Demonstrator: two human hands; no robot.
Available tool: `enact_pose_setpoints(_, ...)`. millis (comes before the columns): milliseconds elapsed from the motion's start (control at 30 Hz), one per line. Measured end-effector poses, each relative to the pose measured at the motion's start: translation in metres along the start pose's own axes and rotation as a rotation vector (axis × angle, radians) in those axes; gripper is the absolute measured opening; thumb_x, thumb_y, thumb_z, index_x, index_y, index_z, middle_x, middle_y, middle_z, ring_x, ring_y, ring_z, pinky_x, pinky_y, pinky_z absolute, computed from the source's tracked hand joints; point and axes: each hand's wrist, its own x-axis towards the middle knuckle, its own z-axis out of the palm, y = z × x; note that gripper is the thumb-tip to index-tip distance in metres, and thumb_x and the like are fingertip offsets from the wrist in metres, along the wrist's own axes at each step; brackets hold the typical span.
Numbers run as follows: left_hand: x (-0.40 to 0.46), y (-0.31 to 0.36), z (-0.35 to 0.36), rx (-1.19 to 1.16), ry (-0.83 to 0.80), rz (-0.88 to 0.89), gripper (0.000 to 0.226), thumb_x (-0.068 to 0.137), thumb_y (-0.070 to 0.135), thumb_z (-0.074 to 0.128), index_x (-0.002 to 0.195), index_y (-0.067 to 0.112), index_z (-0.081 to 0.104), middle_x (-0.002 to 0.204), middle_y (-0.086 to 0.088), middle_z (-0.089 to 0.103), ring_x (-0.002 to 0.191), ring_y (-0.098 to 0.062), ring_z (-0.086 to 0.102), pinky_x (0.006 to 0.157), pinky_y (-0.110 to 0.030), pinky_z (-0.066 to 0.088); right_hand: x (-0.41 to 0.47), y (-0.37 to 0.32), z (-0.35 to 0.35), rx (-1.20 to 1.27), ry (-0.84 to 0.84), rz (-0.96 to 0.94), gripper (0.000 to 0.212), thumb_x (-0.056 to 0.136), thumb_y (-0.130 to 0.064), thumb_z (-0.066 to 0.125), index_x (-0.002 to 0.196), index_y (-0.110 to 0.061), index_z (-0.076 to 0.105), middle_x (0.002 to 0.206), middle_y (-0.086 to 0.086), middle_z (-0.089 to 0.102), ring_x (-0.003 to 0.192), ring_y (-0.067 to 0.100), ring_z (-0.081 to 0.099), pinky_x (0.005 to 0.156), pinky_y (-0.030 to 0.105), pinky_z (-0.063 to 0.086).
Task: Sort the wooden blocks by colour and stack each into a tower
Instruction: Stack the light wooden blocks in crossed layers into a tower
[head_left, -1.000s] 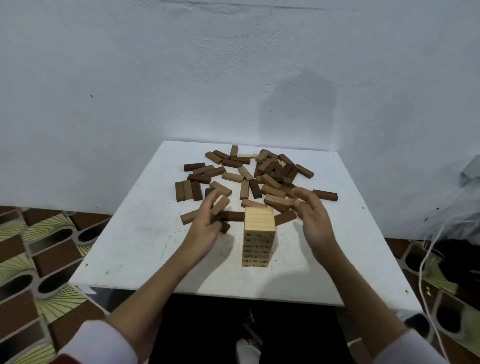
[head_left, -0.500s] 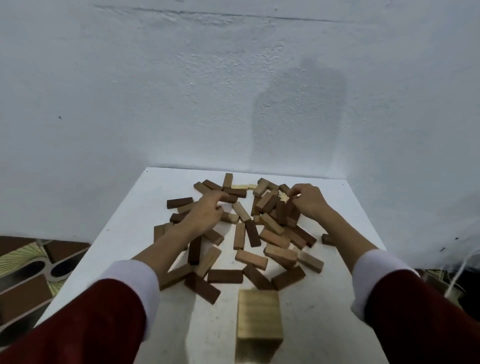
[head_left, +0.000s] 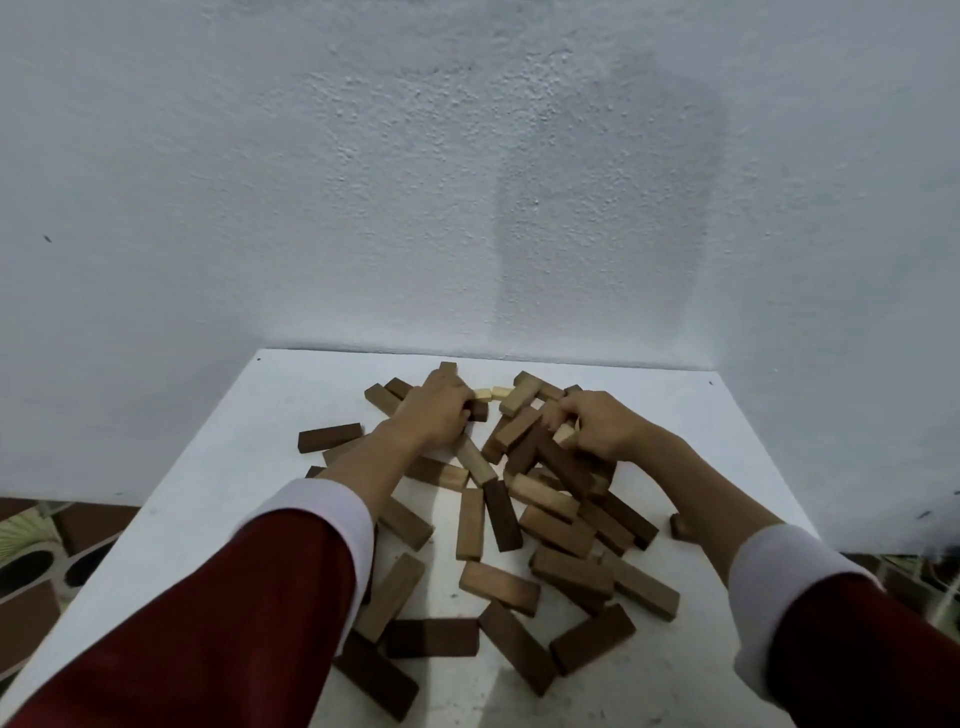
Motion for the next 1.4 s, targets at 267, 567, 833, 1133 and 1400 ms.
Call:
enact_pose_setpoints(267,0.006,-0.001,0.008,-0.010,0.093,-0.064,0.024,0.091,0.012,0.054,0.114,0.006,0.058,0.119,-0.013,0.049,0.115,-0.029,0.037,0.090,-0.038,0.040,0.008,0.001,-0.003,0.133,0.374,0.014,0.018,0.086,0.001,0.052,0.098,-0.004,0.065,0.097,0.012,0.053,0.090,0.021,0.050,0.069,0.021,0.031)
enact_pose_setpoints(567,-0.005,0.001,0.003,-0.147,0.216,-0.060,0.007,0.089,0.001,0.046,0.093,0.005,0.050,0.094,-0.014,0.059,0.094,-0.031,0.050,0.075,-0.043,0.043,0.014,0.009,0.008,0.067,0.229,0.153,0.013,0.085,-0.008,0.053,0.096,-0.004,0.058,0.111,0.017,0.052,0.091,0.026,0.053,0.072,0.027,0.041)
enact_pose_setpoints(833,-0.016,0.002,0.001,-0.368,0.231,-0.014,0.033,0.095,0.001,0.037,0.123,0.013,0.048,0.105,-0.010,0.050,0.095,-0.023,0.049,0.078,-0.029,0.035,0.011,0.004,0.015,-0.323,0.184,0.270,0.061,0.079,-0.034,0.072,0.130,-0.013,0.045,0.120,0.010,0.046,0.113,0.028,0.048,0.075,0.033,0.037)
enact_pose_setpoints(1133,-0.024,0.002,0.004,-0.454,0.173,-0.078,0.054,0.081,-0.011,0.055,0.130,0.004,0.037,0.118,-0.010,0.043,0.102,-0.017,0.047,0.080,-0.021,0.039,0.006,0.008,0.017,-0.268,0.244,0.193,0.017,0.087,-0.028,0.061,0.086,-0.011,0.058,0.121,0.006,0.052,0.106,0.027,0.051,0.080,0.035,0.040)
enact_pose_setpoints(1400,-0.040,0.024,-0.027,-0.637,0.283,-0.021,0.053,0.079,0.002,0.069,0.125,0.018,0.047,0.097,-0.002,0.059,0.089,-0.012,0.055,0.071,-0.012,0.042,-0.014,-0.040,-0.012,0.616,0.464,0.111,0.017,0.090,-0.020,0.055,0.081,-0.011,0.066,0.075,-0.004,0.063,0.066,0.006,0.055,0.058,0.015,0.041)
